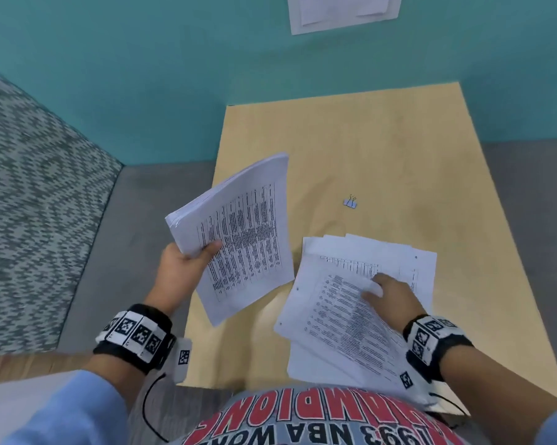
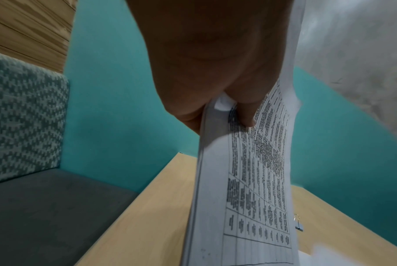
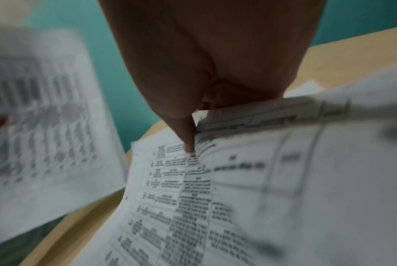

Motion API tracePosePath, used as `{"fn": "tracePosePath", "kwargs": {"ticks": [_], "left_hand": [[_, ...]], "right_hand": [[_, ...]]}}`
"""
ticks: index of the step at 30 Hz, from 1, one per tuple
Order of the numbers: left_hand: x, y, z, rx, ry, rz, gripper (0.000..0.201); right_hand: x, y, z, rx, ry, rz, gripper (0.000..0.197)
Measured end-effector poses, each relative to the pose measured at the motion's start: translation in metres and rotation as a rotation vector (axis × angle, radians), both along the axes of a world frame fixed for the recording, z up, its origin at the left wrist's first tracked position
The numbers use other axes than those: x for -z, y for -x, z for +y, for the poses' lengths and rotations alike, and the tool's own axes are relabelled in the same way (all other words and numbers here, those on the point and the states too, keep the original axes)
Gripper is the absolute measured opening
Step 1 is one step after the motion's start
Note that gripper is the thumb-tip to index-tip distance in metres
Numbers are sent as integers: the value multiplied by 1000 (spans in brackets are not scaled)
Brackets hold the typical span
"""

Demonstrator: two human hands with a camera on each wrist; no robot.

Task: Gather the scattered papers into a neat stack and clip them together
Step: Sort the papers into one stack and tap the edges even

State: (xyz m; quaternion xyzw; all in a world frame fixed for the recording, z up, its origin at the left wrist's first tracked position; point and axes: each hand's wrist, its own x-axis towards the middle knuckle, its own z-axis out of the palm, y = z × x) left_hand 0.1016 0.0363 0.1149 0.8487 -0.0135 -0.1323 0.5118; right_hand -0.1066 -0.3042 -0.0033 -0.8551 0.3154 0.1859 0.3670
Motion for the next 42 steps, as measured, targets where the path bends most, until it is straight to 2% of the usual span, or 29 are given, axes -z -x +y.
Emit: {"fn": "tracePosePath", "kwargs": {"ticks": [4, 9, 12, 14, 16, 18, 19, 21, 23, 29, 32, 36, 42], "left_hand": [[5, -10, -4, 33, -35, 6, 11], [5, -26, -4, 41, -11, -5, 7], [4, -32, -4, 41, 7, -9, 13], [4, -32, -6, 43, 34, -8, 17], [3, -28, -9, 45, 73, 16, 17], [3, -22, -12, 40, 100, 39, 17], [3, -20, -11, 41, 93, 39, 18], [6, -18, -9, 44, 53, 28, 19], [9, -15, -7, 55, 15, 23, 22], [13, -7, -1, 31, -29, 6, 23], [12, -4, 0, 15, -34, 13, 23], [10, 3, 0, 19, -37, 8, 24], [8, 16, -1, -2, -48, -3, 20]], "right_hand": [[2, 21, -15, 299, -15, -10, 42], [13, 39, -26, 520, -13, -20, 33], [3, 43, -33, 622, -45, -59, 45], [2, 46, -34, 605, -51, -66, 40], [6, 48, -27, 480, 15, -5, 30], [12, 47, -14, 399, 63, 64, 39], [18, 44, -7, 363, 105, 99, 55], [26, 36, 6, 324, 198, 192, 100], [28, 27, 13, 345, 257, 250, 115], [32, 9, 12, 277, 237, 349, 107], [30, 6, 15, 243, 292, 358, 102], [26, 6, 7, 292, 359, 346, 124], [36, -4, 1, 382, 149, 306, 121]]}}
